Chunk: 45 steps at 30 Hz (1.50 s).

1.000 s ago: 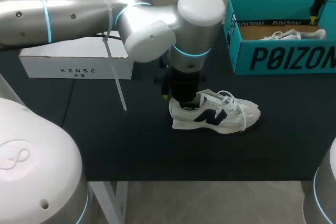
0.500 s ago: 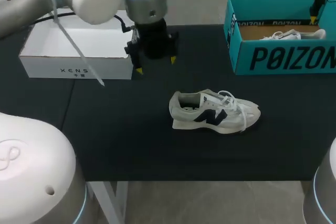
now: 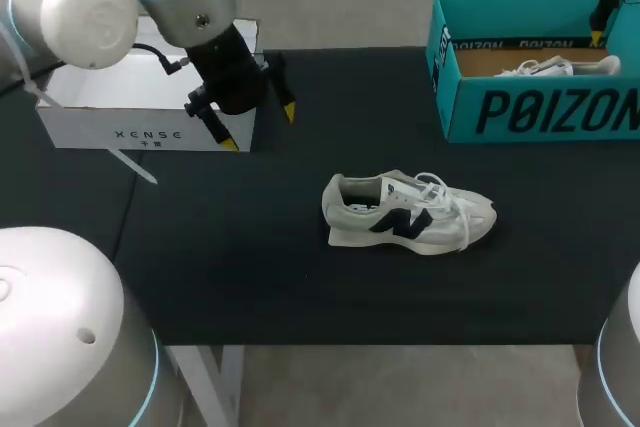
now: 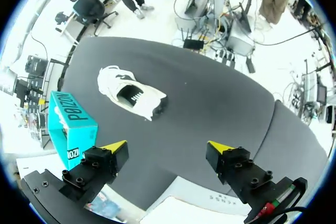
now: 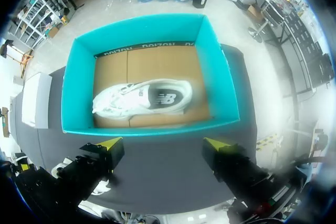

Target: Take the shoe out of the shoebox, open the shoe tongue, remove and reinsert the insole, then place the shoe into the shoebox

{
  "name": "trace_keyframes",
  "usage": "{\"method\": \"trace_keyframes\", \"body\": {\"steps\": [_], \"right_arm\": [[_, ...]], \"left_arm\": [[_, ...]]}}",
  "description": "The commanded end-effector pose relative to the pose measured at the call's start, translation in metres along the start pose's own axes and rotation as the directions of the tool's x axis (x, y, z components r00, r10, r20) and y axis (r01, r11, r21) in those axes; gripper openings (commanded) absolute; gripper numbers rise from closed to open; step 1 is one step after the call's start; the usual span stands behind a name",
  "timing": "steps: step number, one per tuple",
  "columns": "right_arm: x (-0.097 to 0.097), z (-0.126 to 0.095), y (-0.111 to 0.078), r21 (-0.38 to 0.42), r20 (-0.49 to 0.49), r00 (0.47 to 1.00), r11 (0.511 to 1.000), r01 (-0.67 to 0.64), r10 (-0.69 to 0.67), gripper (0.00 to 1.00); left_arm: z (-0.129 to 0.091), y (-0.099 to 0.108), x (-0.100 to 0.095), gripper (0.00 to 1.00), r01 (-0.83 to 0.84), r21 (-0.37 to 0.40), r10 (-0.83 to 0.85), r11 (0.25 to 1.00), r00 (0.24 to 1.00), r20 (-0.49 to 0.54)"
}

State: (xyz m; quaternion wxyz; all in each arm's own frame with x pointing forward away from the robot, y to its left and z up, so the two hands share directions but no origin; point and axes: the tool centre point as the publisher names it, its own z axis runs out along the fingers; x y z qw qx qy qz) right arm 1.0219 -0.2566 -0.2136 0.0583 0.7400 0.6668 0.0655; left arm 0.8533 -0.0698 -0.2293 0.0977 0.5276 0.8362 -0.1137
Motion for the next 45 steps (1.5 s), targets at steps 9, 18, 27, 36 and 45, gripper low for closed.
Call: {"method": "trace_keyframes", "body": {"steps": [9,18,27,36,45], "right_arm": [[0.000,0.000,0.001,0.001,0.001,1.000,1.000,0.000,0.000,1.00],[0.000,0.000,0.001,0.001,0.001,1.000,1.000,0.000,0.000,1.00],[0.000,0.000,0.001,0.001,0.001,1.000,1.000,0.000,0.000,1.00],[0.000,0.000,0.001,0.001,0.001,1.000,1.000,0.000,0.000,1.00],[0.000,0.000,0.001,0.001,0.001,1.000,1.000,0.000,0.000,1.00]], "left_arm": [[0.000,-0.002,0.006,1.00,-0.002,-0.004,0.002,1.000,0.996,0.090],[0.000,-0.003,0.008,1.00,-0.002,-0.008,0.003,1.000,0.996,0.092],[-0.006,-0.026,0.035,1.00,0.159,0.133,-0.194,0.978,0.931,0.310],[0.018,-0.051,0.054,1.00,0.256,0.462,-0.452,0.849,0.806,0.383],[0.031,-0.056,0.054,1.00,0.271,0.627,-0.567,0.730,0.753,0.335]]}}
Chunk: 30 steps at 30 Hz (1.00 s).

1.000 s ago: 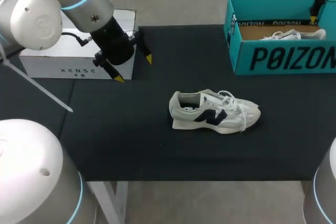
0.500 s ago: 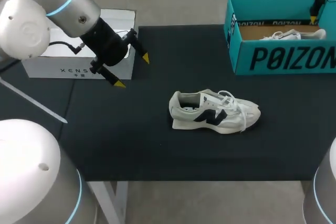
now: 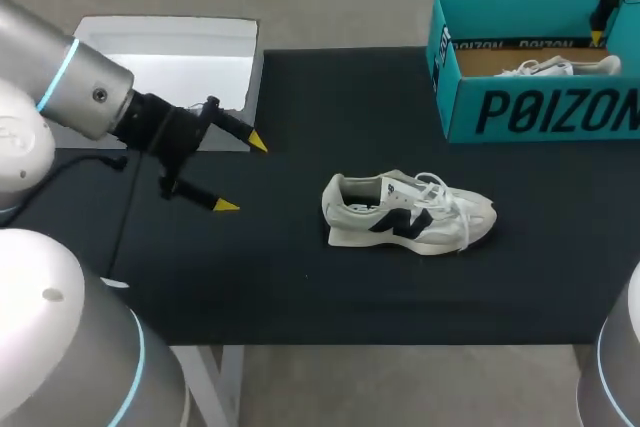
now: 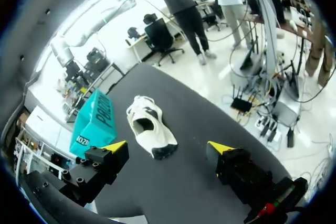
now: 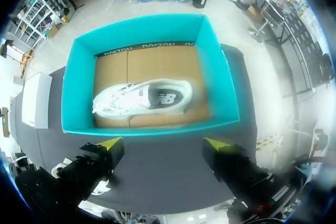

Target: Take the shoe out of the shoebox, open the shoe tongue, remove and reinsert the insole, then place the shoe into the shoebox

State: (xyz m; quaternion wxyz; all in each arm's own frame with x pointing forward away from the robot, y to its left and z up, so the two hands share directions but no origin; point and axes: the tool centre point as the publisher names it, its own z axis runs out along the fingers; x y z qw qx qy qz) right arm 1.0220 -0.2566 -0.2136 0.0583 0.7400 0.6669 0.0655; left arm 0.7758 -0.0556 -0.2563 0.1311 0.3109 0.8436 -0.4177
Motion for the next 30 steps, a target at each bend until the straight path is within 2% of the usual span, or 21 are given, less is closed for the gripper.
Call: {"method": "trace_keyframes", "body": {"steps": [1,6,15,20,30], "right_arm": [[0.000,0.000,0.001,0.001,0.001,1.000,1.000,0.000,0.000,1.00],[0.000,0.000,0.001,0.001,0.001,1.000,1.000,0.000,0.000,1.00],[0.000,0.000,0.001,0.001,0.001,1.000,1.000,0.000,0.000,1.00],[0.000,0.000,0.001,0.001,0.001,1.000,1.000,0.000,0.000,1.00],[0.000,0.000,0.001,0.001,0.001,1.000,1.000,0.000,0.000,1.00]], "left_arm": [[0.010,0.013,0.003,1.00,0.074,0.172,-0.090,0.982,0.992,0.088],[0.023,0.018,0.002,1.00,0.119,0.255,-0.139,0.959,0.988,0.062],[0.045,0.028,-0.003,1.00,0.168,0.282,-0.177,0.945,0.984,0.008],[0.057,0.044,-0.001,1.00,0.223,0.310,-0.232,0.924,0.973,-0.008],[0.079,0.070,0.011,1.00,0.323,0.299,-0.333,0.898,0.943,-0.020]]}}
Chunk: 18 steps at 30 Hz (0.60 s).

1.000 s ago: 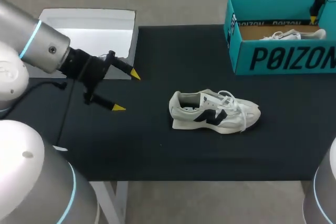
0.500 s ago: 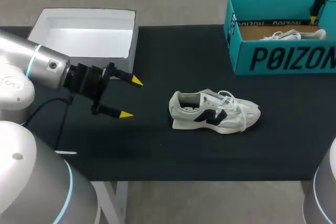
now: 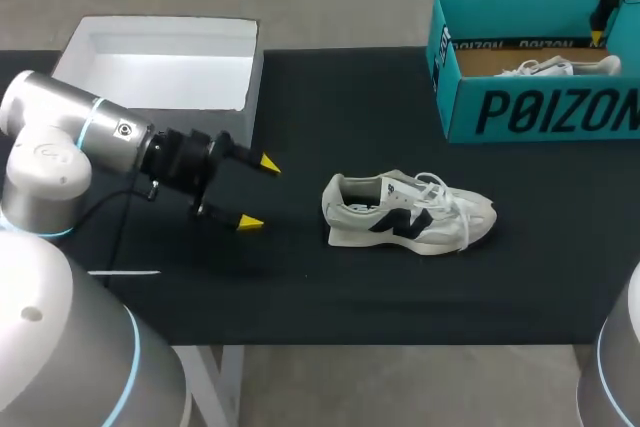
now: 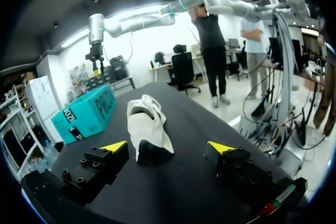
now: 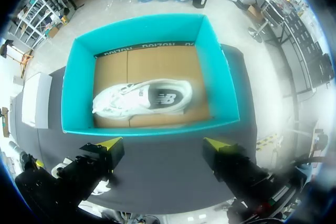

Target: Take the shoe out of the shoebox, open the shoe tongue, remove and reinsert the insole, then place the shoe into the shoebox

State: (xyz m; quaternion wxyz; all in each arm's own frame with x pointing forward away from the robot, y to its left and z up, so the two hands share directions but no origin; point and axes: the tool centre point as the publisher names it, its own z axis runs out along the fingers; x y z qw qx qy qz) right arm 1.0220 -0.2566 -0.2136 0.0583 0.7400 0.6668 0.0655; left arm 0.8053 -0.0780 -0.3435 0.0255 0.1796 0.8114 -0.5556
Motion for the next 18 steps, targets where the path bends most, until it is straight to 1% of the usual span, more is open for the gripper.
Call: {"method": "trace_keyframes", "body": {"steps": [1,8,18], "right_arm": [[0.000,0.000,0.001,0.001,0.001,1.000,1.000,0.000,0.000,1.00],[0.000,0.000,0.001,0.001,0.001,1.000,1.000,0.000,0.000,1.00],[0.000,0.000,0.001,0.001,0.001,1.000,1.000,0.000,0.000,1.00]], "left_arm": [[0.007,0.012,-0.002,1.00,0.017,0.008,-0.017,1.000,1.000,0.010],[0.014,0.027,-0.007,1.00,0.052,0.010,-0.052,0.999,0.998,0.027],[0.045,0.042,-0.015,1.00,0.079,0.034,-0.080,0.996,0.997,0.021]]}}
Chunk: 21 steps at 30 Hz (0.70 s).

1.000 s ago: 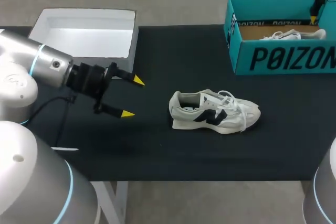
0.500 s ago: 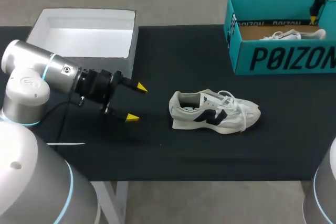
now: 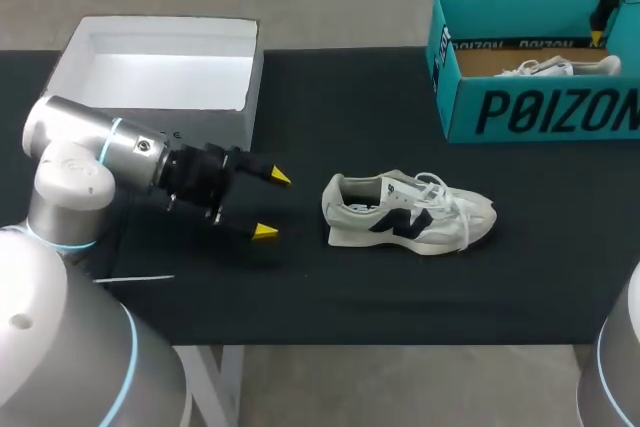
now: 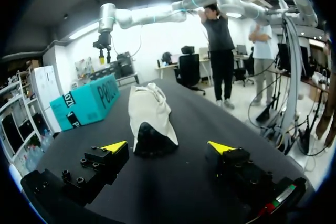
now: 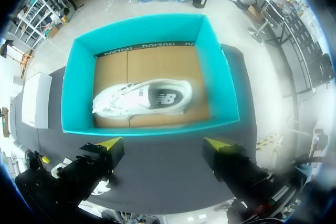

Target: Take the shoe out of the shoebox, open the shoe tongue, remove and reinsert the insole, then place the shoe into the shoebox

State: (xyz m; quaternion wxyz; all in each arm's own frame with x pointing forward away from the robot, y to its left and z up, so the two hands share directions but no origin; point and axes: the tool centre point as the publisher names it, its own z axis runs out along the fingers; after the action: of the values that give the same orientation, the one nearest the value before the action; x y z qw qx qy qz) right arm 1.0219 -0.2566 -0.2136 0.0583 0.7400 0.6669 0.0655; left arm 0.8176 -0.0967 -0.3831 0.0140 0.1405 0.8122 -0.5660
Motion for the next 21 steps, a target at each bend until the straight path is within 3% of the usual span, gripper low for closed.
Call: {"method": "trace_keyframes", "body": {"steps": [1,11,21], "right_arm": [[0.000,0.000,0.001,0.001,0.001,1.000,1.000,0.000,0.000,1.00],[0.000,0.000,0.001,0.001,0.001,1.000,1.000,0.000,0.000,1.00],[0.000,0.000,0.001,0.001,0.001,1.000,1.000,0.000,0.000,1.00]], "left_arm": [[0.017,0.009,-0.010,1.00,0.004,0.013,-0.004,1.000,1.000,-0.006],[0.039,0.024,-0.020,1.00,0.030,0.008,-0.030,1.000,1.000,-0.002],[0.064,0.015,-0.028,1.00,0.013,0.029,-0.012,0.999,1.000,-0.023]]}}
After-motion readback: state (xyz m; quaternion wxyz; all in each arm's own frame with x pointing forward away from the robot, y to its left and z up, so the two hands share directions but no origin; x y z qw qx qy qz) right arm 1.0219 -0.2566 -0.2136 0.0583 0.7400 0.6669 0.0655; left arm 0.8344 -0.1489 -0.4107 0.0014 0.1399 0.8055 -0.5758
